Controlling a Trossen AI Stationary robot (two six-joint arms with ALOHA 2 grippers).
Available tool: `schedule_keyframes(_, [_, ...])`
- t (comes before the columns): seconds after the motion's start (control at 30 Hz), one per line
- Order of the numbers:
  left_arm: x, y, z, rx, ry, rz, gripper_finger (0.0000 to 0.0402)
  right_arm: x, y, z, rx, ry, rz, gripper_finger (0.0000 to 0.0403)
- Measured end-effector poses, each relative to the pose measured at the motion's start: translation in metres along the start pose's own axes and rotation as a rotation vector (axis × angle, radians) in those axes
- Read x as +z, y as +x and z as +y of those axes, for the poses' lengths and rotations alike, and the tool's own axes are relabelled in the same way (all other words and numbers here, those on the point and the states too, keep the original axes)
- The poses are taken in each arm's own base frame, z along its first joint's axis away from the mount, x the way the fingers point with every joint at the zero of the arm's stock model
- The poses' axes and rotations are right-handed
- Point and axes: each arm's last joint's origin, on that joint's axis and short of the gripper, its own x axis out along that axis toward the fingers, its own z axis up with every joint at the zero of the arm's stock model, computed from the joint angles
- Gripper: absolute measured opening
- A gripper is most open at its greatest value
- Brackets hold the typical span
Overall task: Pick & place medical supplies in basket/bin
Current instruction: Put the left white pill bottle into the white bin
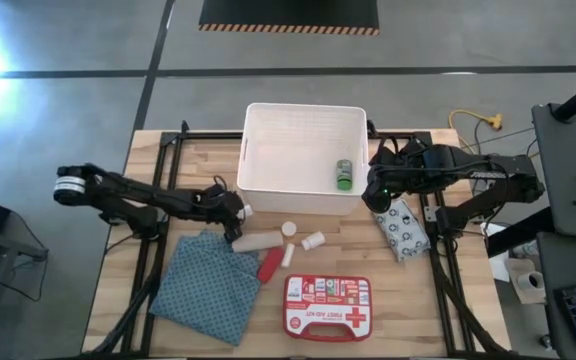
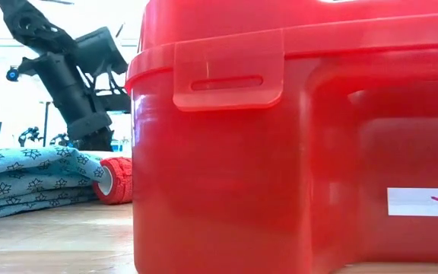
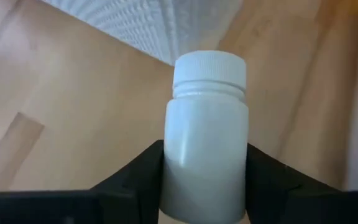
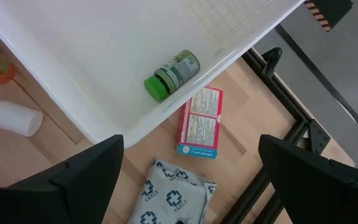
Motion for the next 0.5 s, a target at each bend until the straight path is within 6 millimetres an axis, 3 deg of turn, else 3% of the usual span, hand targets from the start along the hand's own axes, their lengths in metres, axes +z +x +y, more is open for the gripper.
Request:
schedule_keyframes(0.1, [0.000,-0.019,-0.002,-0.024,-0.011,-0.004,0.0151,0.000,0.000,0.000,-0.003,-0.003,-0.003,0.0365])
schedule_keyframes(0.23, [0.007,-0.060,-0.005,-0.070,-0.031,-0.046,0.0162,0.000,-0.001,-0.001,-0.016,-0.002,-0.017,0.0365])
schedule_keyframes(0.5, [0.051,-0.166,0.010,-0.069,-0.185,-0.506,0.0170,0.003,-0.004,-0.004,-0.029,0.013,-0.052,0.0365])
